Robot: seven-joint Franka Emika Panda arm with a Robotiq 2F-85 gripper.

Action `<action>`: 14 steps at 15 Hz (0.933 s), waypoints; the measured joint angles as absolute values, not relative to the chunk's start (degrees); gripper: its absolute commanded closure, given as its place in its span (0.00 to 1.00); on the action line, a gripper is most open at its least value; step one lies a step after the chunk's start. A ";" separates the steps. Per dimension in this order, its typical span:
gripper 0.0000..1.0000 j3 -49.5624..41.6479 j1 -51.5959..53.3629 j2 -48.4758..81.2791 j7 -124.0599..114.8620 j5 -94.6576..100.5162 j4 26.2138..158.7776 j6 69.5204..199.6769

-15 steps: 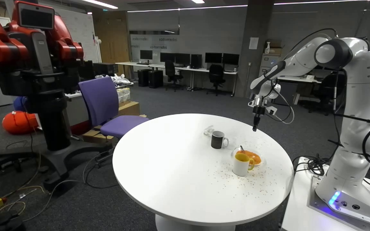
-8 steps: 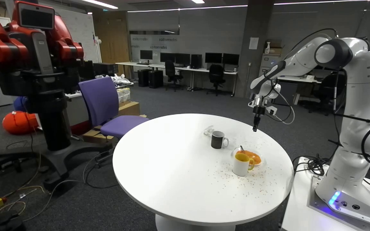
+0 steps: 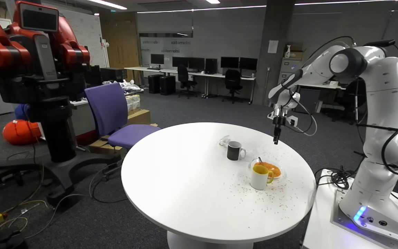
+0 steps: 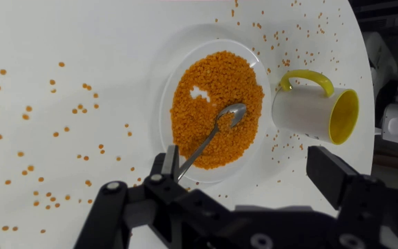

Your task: Use the spoon to scoop up the contents in the container

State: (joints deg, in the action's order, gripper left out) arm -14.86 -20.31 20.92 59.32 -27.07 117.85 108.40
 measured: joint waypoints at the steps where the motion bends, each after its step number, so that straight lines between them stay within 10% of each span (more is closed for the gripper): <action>1: 0.00 -14.70 -20.82 22.13 59.32 -27.08 116.38 108.18; 14: 0.00 -6.84 -24.89 36.97 59.35 -28.62 102.26 105.65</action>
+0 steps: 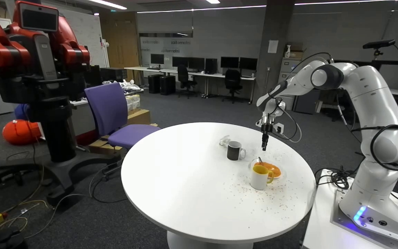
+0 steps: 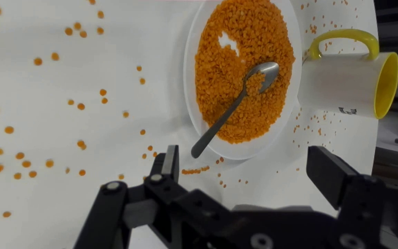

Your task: Use the spoon to scoop up the contents in the container

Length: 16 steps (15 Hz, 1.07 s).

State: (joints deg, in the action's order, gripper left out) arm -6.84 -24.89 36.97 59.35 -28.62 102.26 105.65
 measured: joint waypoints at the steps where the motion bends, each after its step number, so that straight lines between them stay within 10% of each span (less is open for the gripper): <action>1: 0.00 -6.29 -24.89 37.65 59.35 -28.62 101.71 105.58; 16: 0.00 -4.34 -27.82 42.08 59.63 -30.03 95.05 96.25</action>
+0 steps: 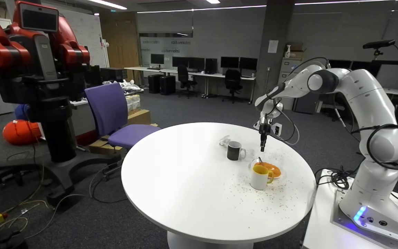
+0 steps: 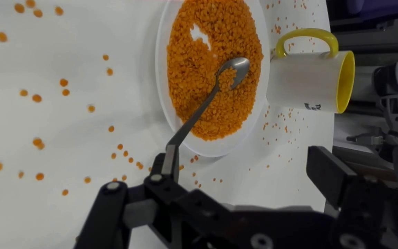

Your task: Use the spoon to scoop up the contents in the container

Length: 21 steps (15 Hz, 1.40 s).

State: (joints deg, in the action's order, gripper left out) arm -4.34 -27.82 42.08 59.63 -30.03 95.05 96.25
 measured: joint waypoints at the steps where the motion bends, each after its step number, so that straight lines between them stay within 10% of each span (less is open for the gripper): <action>1: 0.00 -4.29 -27.83 42.26 59.62 -30.09 95.05 96.17; 21: 0.00 -3.57 -30.41 53.18 59.48 -34.44 82.89 85.51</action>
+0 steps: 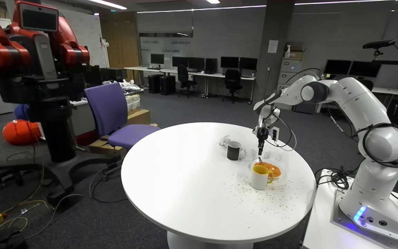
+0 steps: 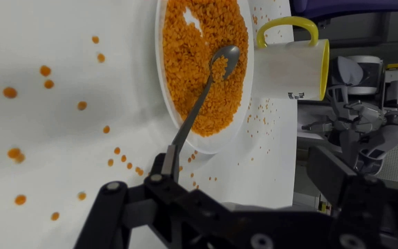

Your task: Use the spoon to scoop up the contents in the container

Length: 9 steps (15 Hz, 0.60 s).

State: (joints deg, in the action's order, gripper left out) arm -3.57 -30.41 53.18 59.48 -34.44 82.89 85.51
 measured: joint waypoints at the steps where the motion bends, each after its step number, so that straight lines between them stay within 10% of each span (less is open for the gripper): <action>1: 0.00 -3.55 -30.17 53.38 59.48 -34.44 82.89 86.09; 9: 0.00 -3.52 -28.58 53.75 59.60 -32.72 82.89 87.23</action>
State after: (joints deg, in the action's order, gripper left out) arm -3.52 -28.58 53.75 59.60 -32.72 82.89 87.23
